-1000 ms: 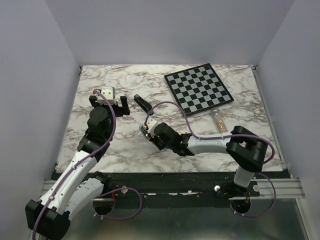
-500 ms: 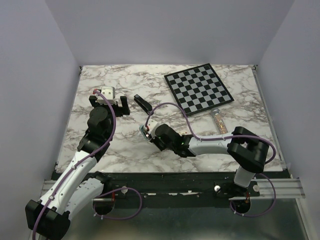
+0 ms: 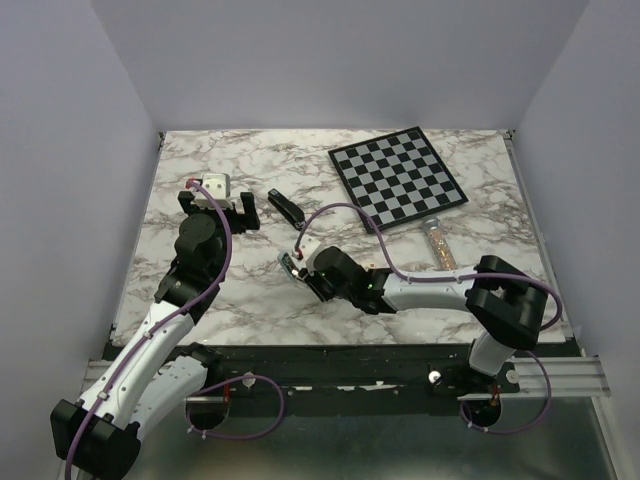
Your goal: Load the staples into the stapler
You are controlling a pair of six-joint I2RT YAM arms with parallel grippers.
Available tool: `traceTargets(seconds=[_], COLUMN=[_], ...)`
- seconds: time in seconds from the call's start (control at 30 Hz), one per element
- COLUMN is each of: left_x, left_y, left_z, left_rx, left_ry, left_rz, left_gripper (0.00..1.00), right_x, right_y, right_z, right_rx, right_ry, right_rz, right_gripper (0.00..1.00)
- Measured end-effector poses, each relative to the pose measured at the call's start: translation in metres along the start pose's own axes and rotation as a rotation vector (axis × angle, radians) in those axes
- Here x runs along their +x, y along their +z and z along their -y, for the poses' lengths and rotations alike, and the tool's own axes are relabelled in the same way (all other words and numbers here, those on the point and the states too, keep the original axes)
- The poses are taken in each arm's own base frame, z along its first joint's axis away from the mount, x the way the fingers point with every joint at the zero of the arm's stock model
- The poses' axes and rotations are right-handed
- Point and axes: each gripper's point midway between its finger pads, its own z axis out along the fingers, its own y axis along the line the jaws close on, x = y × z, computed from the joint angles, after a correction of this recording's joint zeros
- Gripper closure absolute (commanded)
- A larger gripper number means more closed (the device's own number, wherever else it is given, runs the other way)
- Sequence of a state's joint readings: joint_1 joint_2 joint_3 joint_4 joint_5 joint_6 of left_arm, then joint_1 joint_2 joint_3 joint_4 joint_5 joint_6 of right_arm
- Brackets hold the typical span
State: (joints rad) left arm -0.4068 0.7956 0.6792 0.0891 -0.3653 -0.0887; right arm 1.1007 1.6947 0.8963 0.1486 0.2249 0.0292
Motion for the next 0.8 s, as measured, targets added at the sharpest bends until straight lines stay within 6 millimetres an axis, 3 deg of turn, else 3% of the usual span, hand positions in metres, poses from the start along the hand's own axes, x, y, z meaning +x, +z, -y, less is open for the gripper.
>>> traceTargets(seconds=[0.43, 0.8], left_x=[0.0, 0.0], left_y=[0.0, 0.0], left_z=[0.0, 0.0], left_rx=[0.0, 0.0], left_ry=[0.0, 0.001], left_rz=[0.0, 0.0], left_gripper=[0.01, 0.01], right_x=[-0.024, 0.001], right_y=[0.001, 0.013], right_z=[0.003, 0.004], right_rx=[0.02, 0.037], right_ry=[0.03, 0.033], right_rz=[0.005, -0.076], right_gripper=[0.55, 0.55])
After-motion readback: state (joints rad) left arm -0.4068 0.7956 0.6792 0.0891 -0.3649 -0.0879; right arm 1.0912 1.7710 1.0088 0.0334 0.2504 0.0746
